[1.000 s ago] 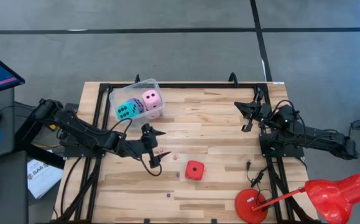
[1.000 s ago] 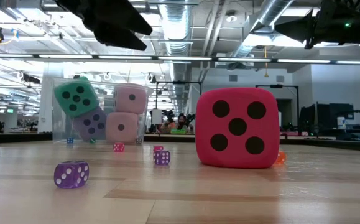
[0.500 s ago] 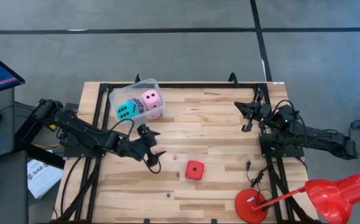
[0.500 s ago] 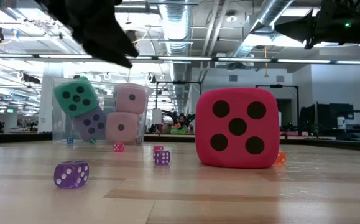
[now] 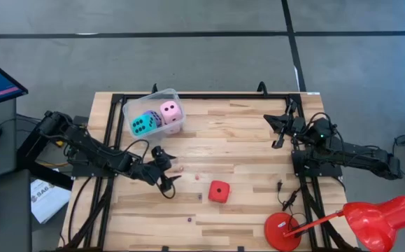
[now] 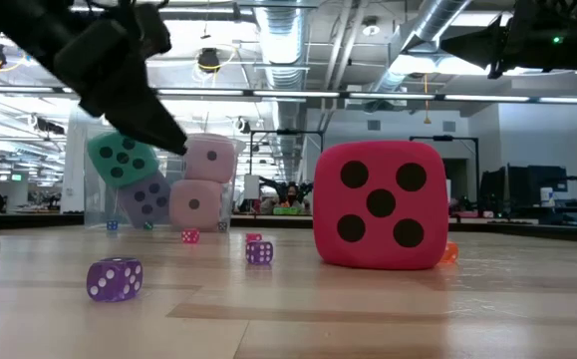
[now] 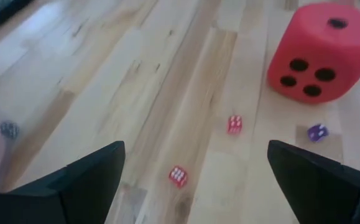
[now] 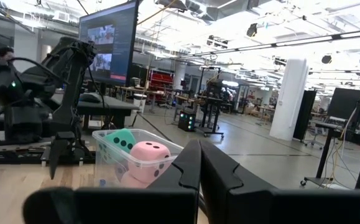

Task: Pick & Place Dice
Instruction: Put the left small red dice into the transparent container

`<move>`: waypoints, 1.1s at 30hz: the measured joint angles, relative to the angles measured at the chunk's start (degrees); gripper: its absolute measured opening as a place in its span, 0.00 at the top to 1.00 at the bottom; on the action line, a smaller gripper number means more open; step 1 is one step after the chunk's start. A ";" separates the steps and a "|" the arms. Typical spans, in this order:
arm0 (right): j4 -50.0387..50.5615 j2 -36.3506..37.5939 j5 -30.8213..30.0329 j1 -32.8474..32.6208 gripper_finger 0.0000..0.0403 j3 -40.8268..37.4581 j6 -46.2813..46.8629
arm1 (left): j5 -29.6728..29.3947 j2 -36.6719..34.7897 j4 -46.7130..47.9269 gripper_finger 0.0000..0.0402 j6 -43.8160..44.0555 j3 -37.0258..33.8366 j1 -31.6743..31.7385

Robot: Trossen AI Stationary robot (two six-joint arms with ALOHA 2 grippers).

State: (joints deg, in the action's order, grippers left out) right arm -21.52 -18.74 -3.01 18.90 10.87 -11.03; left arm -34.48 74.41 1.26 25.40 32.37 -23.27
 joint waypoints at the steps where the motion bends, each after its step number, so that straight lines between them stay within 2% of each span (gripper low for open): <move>1: 0.00 0.02 0.00 0.00 1.00 0.00 0.00 | 0.01 0.00 -0.30 0.05 0.27 -0.60 0.00; 6: 0.00 -0.01 0.00 0.00 1.00 0.00 0.02 | -0.02 0.31 -2.30 0.06 0.57 -2.00 -0.44; 12: -0.02 -0.01 0.00 -0.02 1.00 0.00 0.06 | 0.02 7.50 -8.62 0.06 0.42 -1.95 -0.45; 16: 0.00 0.01 0.00 -0.02 1.00 0.00 0.07 | 0.00 11.85 -8.17 0.06 -0.29 -2.02 0.09; 33: -0.01 -0.01 0.01 -0.02 1.00 0.00 0.04 | -0.26 19.82 -10.37 0.06 0.65 -1.86 3.41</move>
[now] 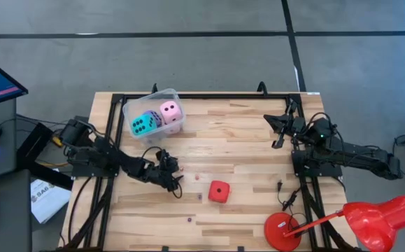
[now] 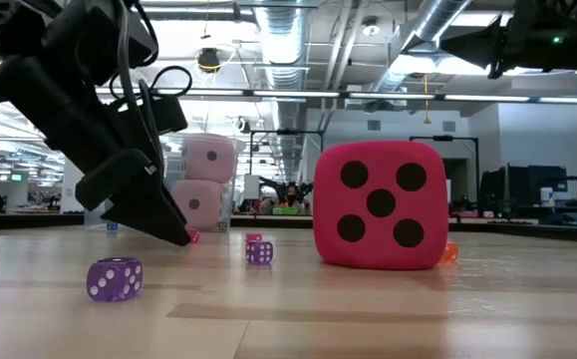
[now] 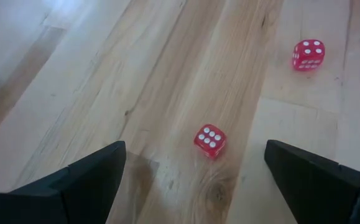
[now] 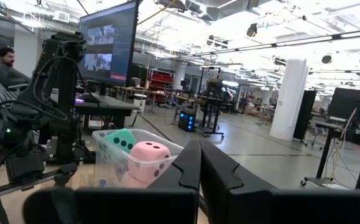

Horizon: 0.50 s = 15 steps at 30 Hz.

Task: Pick & Place Dice
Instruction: Put the left small red dice into the transparent container

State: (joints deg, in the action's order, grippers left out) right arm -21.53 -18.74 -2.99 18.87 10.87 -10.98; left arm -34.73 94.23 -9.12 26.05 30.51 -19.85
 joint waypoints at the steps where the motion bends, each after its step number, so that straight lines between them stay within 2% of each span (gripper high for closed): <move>1: -0.01 0.02 0.00 0.00 1.00 0.01 0.00 | 0.02 0.04 -0.05 0.06 -0.01 0.01 0.11; 5: -0.01 0.00 -0.01 0.00 1.00 0.00 -0.02 | 0.83 0.09 -0.95 0.06 -0.07 0.01 1.02; 10: -0.03 0.01 0.01 0.00 1.00 0.00 -0.02 | 7.82 0.07 -1.64 0.06 1.37 -0.01 4.07; 15: -0.03 0.02 -0.01 0.00 1.00 0.01 -0.02 | 11.20 0.09 -1.59 0.06 1.46 0.01 6.34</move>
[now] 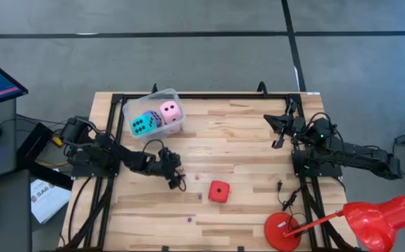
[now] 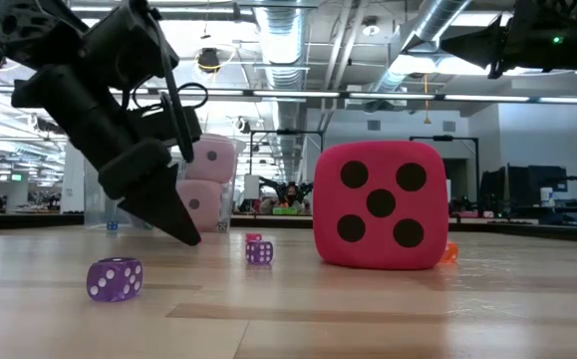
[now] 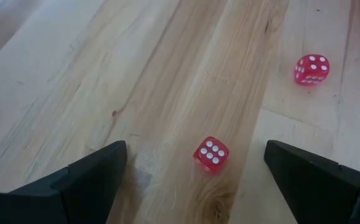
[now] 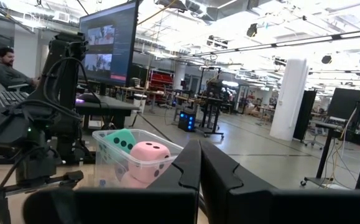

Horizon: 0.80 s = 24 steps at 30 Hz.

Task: Pick & Place Dice
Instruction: Put the left small red dice into the transparent container

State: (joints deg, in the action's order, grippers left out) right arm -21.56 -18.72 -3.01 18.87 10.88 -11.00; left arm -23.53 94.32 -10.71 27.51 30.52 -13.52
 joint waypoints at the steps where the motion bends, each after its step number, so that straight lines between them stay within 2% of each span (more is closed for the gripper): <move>1: 0.00 0.00 0.00 0.00 1.00 -0.01 0.00 | 0.52 0.00 0.04 0.06 -0.04 0.00 0.21; 16: 0.00 -0.01 0.02 0.00 1.00 -0.01 -0.01 | 1.01 0.07 0.22 0.06 -0.11 -0.04 0.13; 24: 0.00 0.00 0.01 0.00 1.00 -0.01 -0.02 | 1.25 0.13 -0.22 0.18 -0.29 -0.07 0.13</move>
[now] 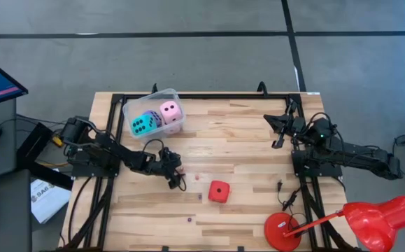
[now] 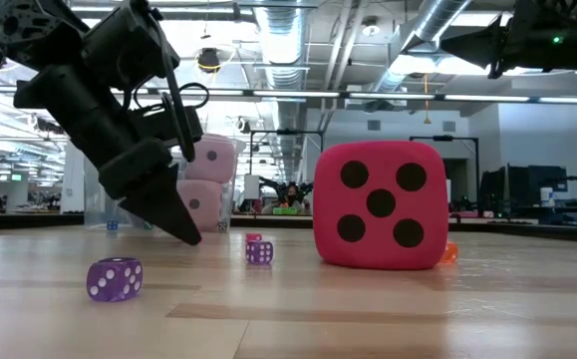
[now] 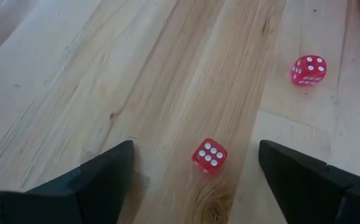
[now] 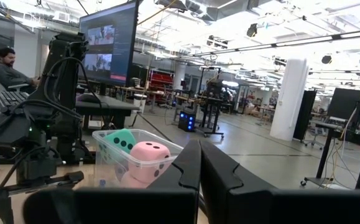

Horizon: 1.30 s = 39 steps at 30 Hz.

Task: Pick & Place Dice
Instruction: Put the left small red dice into the transparent container

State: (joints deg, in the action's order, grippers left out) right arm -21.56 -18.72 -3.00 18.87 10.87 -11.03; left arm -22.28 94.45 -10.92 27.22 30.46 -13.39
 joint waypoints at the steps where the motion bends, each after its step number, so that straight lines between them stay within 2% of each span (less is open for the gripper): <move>1: 0.00 0.00 -0.01 0.00 1.00 0.00 0.00 | 0.00 0.00 -0.11 0.19 0.00 -0.02 0.00; 39: 0.02 0.00 0.01 0.00 1.00 0.00 0.00 | 1.46 0.00 -0.34 0.64 0.07 -0.02 0.00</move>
State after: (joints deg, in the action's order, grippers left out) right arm -21.54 -18.72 -2.99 18.87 10.87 -11.02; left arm -20.82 94.45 -11.27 27.29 30.44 -13.39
